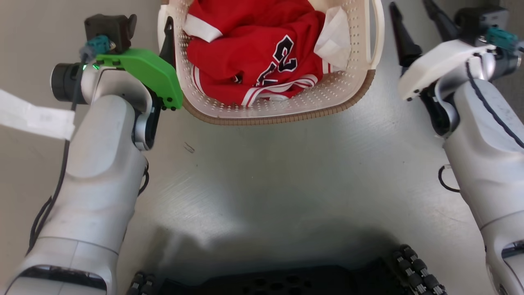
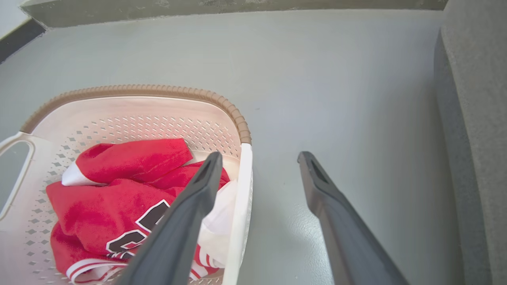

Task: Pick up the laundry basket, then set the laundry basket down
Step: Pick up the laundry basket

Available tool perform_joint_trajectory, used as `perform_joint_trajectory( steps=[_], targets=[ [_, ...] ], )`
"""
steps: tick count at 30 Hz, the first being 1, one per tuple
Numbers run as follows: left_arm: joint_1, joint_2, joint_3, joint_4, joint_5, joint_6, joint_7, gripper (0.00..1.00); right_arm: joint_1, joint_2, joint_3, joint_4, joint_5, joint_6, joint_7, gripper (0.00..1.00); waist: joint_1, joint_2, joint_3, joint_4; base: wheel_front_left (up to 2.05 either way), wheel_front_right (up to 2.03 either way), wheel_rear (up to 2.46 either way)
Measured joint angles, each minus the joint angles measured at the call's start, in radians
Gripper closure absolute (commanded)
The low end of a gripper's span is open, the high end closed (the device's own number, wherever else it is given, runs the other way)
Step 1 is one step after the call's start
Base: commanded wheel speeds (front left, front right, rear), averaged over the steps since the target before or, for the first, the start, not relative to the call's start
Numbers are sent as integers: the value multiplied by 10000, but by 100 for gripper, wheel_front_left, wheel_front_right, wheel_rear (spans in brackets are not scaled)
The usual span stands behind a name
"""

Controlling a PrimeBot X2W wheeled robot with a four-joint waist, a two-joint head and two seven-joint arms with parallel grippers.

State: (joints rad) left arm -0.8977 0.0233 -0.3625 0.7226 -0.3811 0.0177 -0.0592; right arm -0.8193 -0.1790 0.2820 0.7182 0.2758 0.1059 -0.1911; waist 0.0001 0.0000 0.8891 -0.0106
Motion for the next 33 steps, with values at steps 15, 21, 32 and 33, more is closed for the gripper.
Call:
perform_joint_trajectory(
  steps=[15,21,32,33],
  targets=[
    [-980,-19,-213,1459,-566,-278,671,0,-1073,372,378,1457,-73,84,159,0,-1,0,817,-156,0,0,0],
    [-1399,-23,-261,1827,-589,-332,671,0,-1450,397,474,1829,-71,171,144,0,-1,0,1093,-189,0,0,0],
    [-1748,-259,-357,2439,-1005,-479,631,100,-1839,719,681,2439,82,276,-107,100,-1,0,1261,-202,0,0,0],
    [-1794,-245,-368,2499,-1045,-479,627,100,-1863,709,688,2493,115,286,-125,100,-1,0,1262,-202,0,0,0]
  ],
)
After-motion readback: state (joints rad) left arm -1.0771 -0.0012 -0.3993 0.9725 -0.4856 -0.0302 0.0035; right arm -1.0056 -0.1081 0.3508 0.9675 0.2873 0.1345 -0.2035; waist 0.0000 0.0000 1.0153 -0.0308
